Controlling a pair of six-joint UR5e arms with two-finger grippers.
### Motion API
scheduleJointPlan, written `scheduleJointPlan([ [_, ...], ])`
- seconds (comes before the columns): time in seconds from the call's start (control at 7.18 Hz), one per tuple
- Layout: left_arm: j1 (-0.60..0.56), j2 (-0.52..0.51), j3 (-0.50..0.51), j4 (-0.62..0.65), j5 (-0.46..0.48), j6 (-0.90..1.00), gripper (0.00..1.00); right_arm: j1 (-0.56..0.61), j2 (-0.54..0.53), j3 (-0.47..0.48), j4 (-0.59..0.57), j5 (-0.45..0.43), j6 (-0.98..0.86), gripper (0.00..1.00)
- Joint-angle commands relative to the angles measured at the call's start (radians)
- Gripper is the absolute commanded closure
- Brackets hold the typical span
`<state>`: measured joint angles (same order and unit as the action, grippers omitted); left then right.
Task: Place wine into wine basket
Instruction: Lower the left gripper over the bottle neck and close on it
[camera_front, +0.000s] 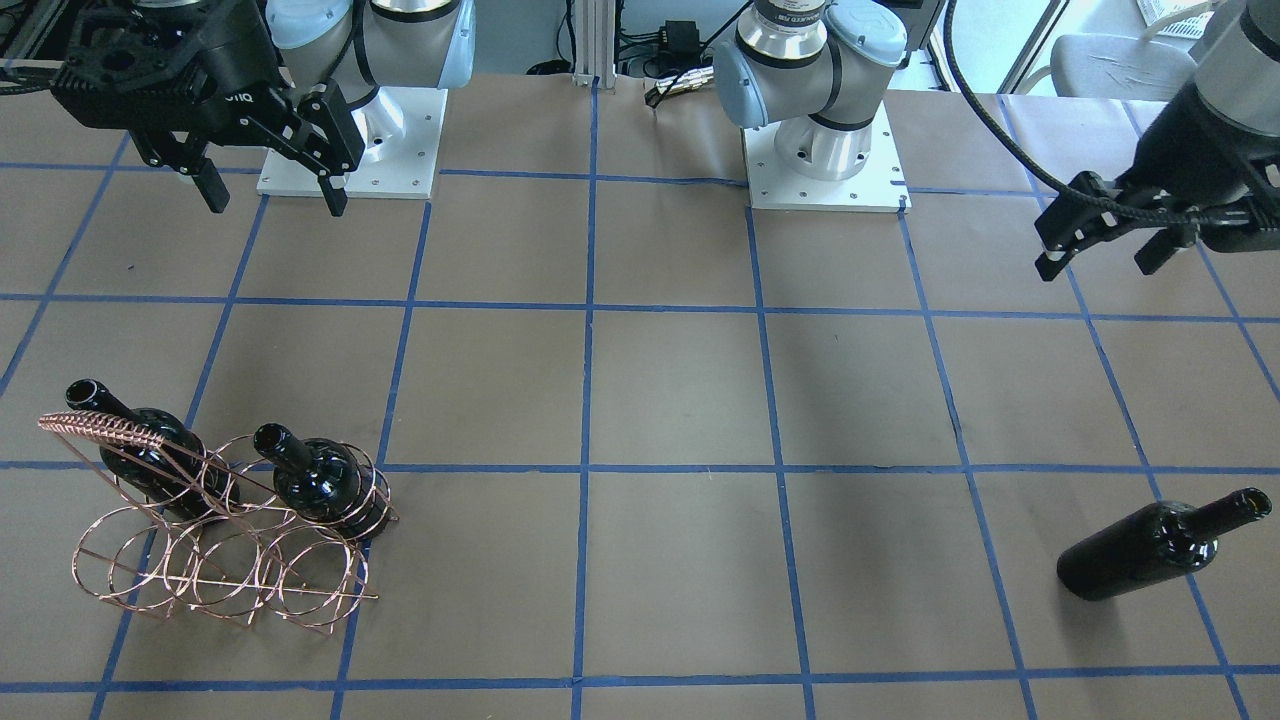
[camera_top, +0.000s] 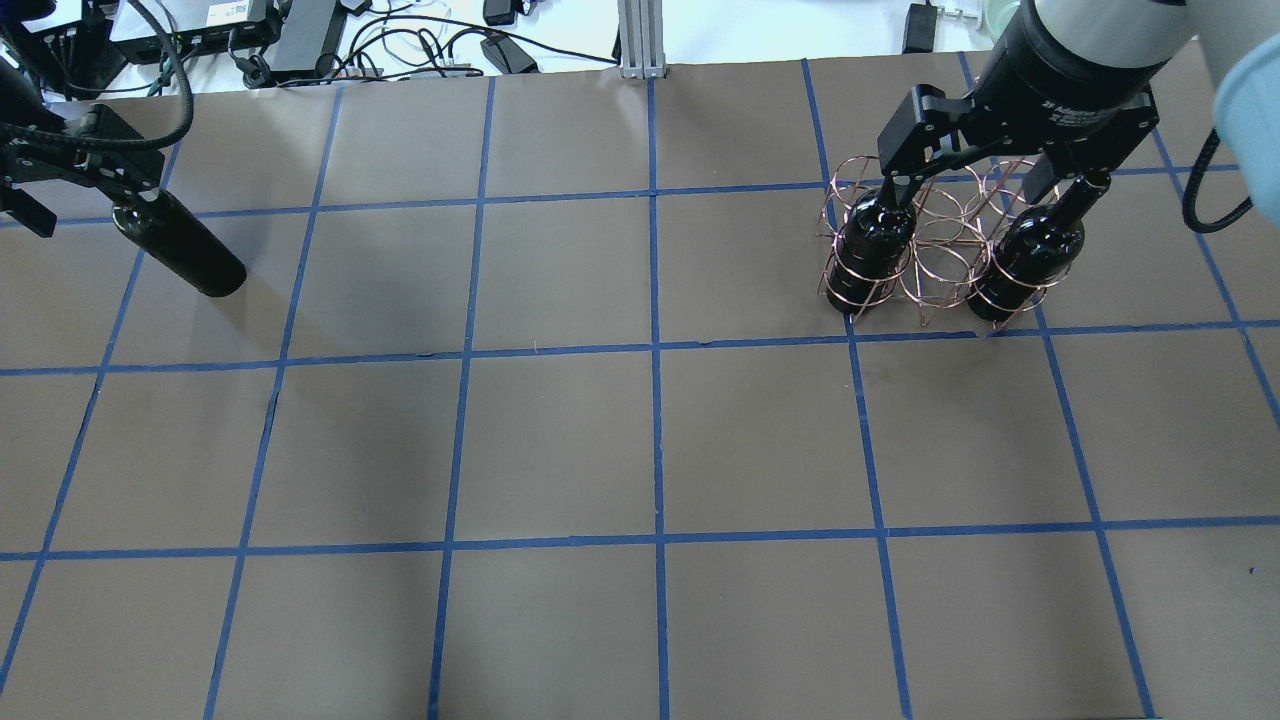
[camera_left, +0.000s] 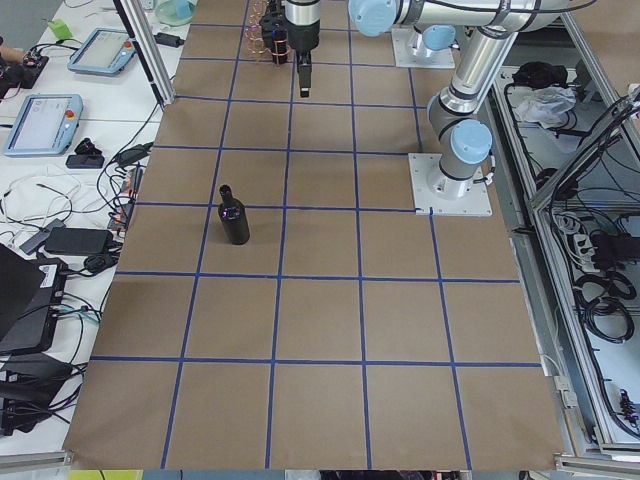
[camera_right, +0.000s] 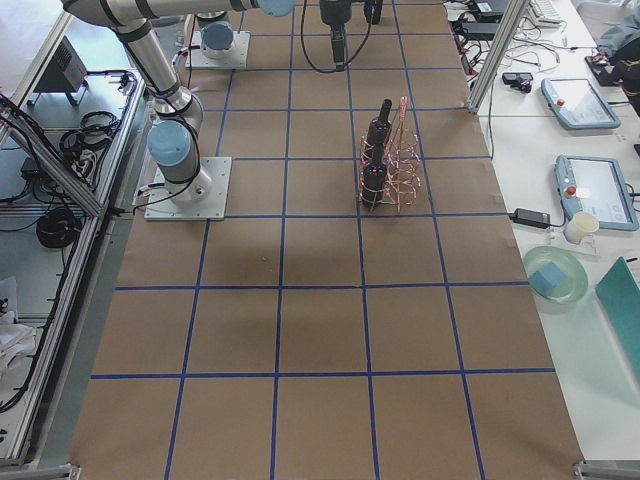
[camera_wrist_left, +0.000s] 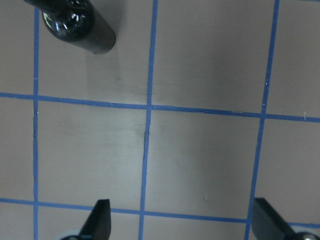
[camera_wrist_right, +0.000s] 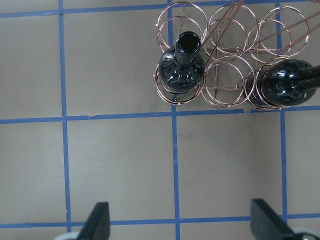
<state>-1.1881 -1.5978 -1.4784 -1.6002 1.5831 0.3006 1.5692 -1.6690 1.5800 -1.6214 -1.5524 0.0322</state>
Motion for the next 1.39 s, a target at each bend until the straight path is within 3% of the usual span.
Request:
scheduleJointPlan([
  [0.0,0.059,-0.138,0.155,0.019,-0.003,0.127,0.0,0.0,0.0,0.0,0.002,0.0,0.0,0.0],
  [0.14,0.077,-0.202,0.205,0.025,-0.006,0.144,0.0,0.0,0.0,0.0,0.002,0.0,0.0,0.0],
  [0.56,0.116,-0.333,0.219,0.201,-0.021,0.262,0.0,0.0,0.0,0.0,0.002,0.0,0.0,0.0],
  [0.97,0.122,-0.408,0.218,0.239,-0.051,0.262,0.0,0.0,0.0,0.002,0.002,0.0,0.0,0.0],
  [1.11,0.122,-0.416,0.214,0.24,-0.045,0.262,0.02,0.0,0.0,0.002,0.002,0.0,0.0,0.0],
  [1.25,0.122,-0.418,0.205,0.238,-0.037,0.264,0.1,0.0,0.0,0.002,0.003,0.0,0.0,0.0],
])
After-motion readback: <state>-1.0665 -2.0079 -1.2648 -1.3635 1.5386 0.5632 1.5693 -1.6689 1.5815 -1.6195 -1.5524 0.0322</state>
